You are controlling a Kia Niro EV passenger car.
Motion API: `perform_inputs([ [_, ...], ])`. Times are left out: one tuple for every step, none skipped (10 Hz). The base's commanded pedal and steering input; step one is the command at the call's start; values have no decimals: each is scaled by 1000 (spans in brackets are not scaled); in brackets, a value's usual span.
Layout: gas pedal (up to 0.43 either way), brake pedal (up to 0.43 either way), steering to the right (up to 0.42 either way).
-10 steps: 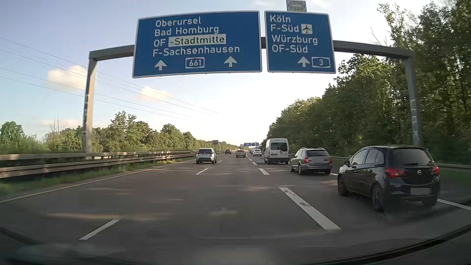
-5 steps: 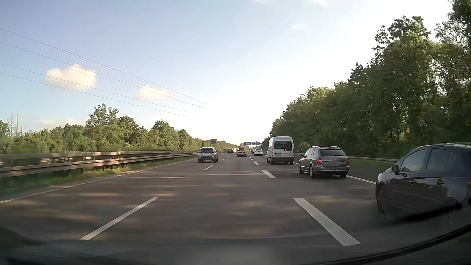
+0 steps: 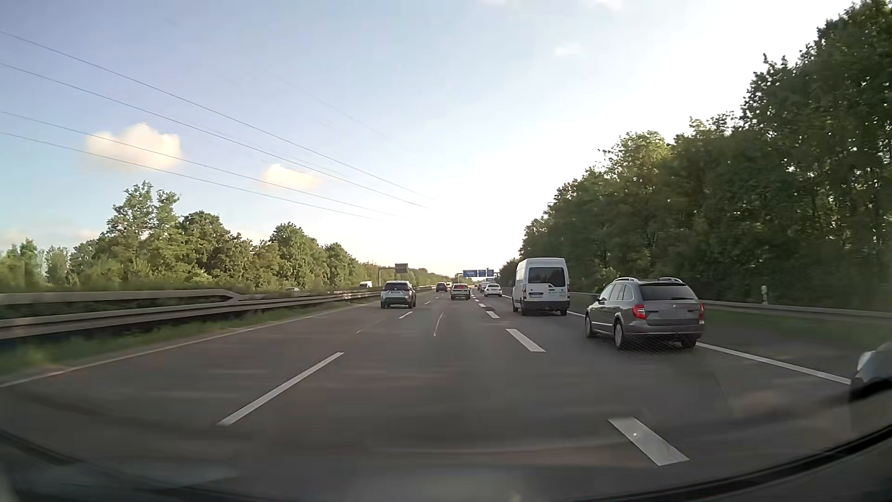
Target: Follow the waypoints while adhering to traffic rules and regulations
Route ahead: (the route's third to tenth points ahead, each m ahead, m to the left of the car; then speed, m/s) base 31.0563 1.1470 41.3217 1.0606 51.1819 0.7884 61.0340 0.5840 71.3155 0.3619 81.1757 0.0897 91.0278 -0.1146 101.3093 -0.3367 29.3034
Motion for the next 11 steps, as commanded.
perform_inputs([
  [59, 0, 0],
  [59, 0, 0],
  [59, 6, 0],
  [59, 0, 0],
  [59, 0, 1],
  [59, 0, 2],
  [59, 0, 2],
  [59, 0, 2],
  [59, 0, 2],
  [59, 0, 2],
  [59, 0, 3],
])
